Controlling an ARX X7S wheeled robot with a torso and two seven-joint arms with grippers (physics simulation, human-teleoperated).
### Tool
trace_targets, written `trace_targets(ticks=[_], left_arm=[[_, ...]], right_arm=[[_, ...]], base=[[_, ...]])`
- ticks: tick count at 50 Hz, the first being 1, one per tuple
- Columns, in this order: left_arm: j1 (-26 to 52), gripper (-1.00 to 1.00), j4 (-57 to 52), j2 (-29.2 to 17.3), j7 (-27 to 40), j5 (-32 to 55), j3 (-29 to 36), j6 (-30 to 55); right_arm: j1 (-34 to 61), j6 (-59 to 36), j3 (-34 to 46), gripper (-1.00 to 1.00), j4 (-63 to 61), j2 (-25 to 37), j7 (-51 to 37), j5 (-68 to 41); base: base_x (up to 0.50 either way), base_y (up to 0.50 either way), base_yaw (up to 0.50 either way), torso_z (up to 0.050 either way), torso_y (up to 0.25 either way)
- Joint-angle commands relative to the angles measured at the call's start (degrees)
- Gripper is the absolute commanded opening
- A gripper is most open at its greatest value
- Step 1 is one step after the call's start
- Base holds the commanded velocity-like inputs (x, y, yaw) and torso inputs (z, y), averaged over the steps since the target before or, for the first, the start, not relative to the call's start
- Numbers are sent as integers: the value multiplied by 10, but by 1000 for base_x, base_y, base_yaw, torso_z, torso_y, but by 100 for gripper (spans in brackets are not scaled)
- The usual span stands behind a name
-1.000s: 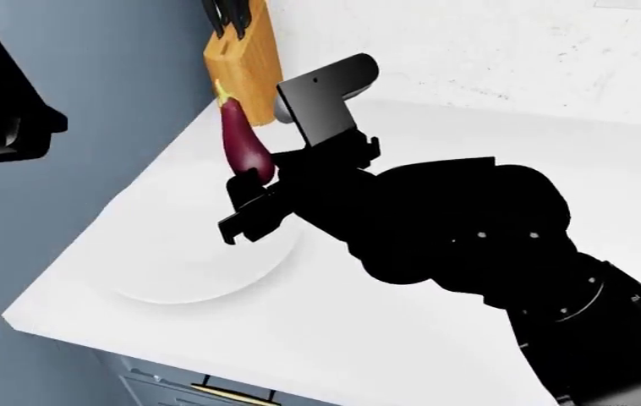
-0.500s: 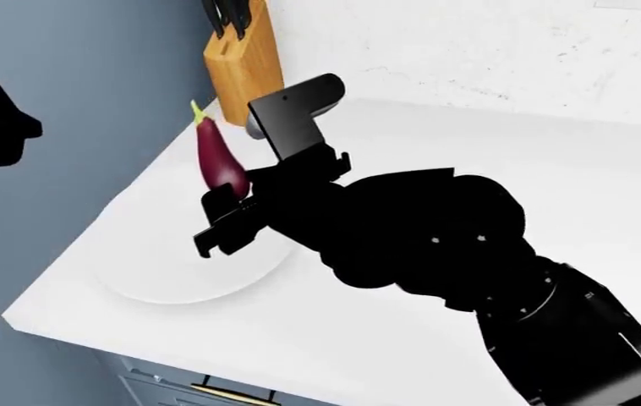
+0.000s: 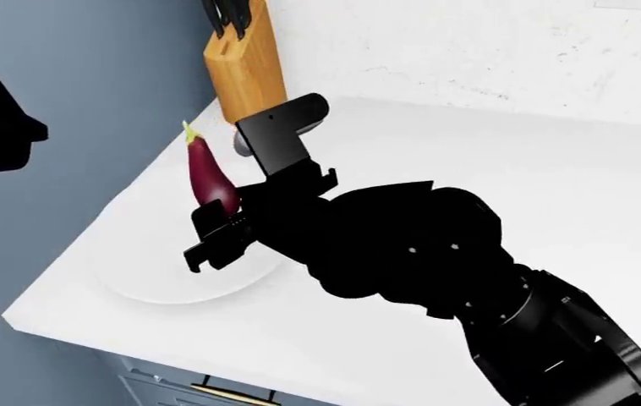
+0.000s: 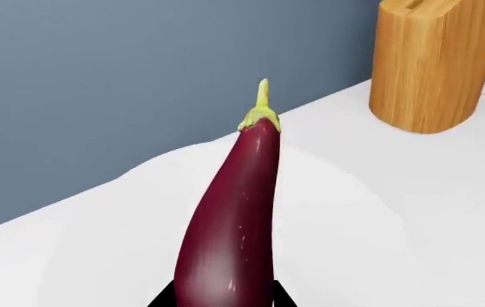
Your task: Pick the eggplant from the top rack in the oven and place it on the plate on the counter.
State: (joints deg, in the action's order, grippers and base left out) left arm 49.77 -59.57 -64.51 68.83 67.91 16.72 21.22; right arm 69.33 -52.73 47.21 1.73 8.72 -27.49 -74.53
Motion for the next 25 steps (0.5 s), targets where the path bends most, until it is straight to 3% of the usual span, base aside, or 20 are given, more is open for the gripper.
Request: trace_targets(ticks=[1, 25], left_arm=[[6, 100, 0, -6, 6, -4, 19, -14], [3, 100, 0, -21, 14, -24, 57, -49]], right_arm=[[-1, -1, 1, -100, -6, -12, -3, -6], [-23, 15, 36, -100, 14, -23, 14, 15]], base=[[0, 0, 0, 0, 0], [0, 0, 0, 0, 0]])
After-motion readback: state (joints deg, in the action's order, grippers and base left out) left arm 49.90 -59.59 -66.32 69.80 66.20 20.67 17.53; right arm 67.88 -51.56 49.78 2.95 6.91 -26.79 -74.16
